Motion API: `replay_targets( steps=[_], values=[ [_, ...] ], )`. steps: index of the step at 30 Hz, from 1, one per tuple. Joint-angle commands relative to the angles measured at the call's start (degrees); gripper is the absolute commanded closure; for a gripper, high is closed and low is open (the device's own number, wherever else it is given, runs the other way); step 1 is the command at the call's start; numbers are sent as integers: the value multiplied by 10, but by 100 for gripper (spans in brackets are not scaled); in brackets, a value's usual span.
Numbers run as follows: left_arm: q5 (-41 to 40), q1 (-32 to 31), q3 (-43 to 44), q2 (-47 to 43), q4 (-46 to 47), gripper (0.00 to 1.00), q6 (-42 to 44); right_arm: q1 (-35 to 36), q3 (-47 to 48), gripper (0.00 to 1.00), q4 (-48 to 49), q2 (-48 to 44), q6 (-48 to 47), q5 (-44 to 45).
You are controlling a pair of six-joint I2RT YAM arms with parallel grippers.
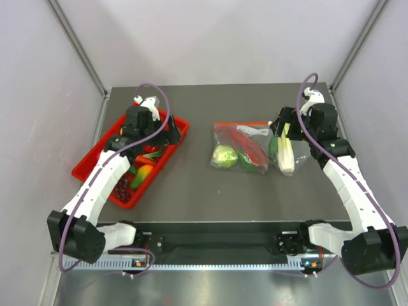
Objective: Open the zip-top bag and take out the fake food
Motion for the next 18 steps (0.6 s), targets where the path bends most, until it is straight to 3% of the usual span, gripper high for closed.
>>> replay_targets(
  steps=[1, 7, 13, 18],
  values=[
    [81, -11, 12, 27, 103, 1, -20, -3, 12, 10, 21, -8, -3, -7],
    [129, -87, 80, 186, 203, 1, -62, -3, 2, 10, 29, -4, 14, -17],
    [163, -118, 174, 374, 216, 2, -92, -2, -13, 10, 27, -19, 31, -22],
    [166, -123, 182, 413, 221, 12, -88, -3, -43, 10, 26, -50, 44, -18]
  ],
)
